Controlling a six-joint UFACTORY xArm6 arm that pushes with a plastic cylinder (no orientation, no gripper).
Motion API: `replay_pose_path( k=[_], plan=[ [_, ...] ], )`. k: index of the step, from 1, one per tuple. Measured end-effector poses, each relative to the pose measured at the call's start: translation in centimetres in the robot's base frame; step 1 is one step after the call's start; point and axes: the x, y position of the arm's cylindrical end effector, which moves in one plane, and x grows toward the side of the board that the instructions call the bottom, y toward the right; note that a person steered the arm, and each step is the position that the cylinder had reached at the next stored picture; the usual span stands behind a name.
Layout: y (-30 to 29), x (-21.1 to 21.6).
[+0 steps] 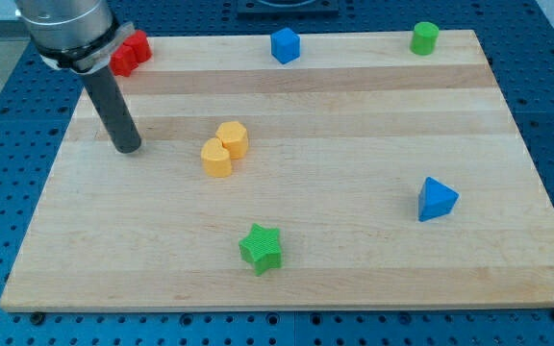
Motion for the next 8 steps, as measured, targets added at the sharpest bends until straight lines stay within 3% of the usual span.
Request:
replay_pose_path(
  k=[1, 3, 5, 8],
  plan=[
    [0.0, -0.1],
    [2.0, -5.3],
    [16.4, -6.7],
    [44.4, -5.4]
  ],
)
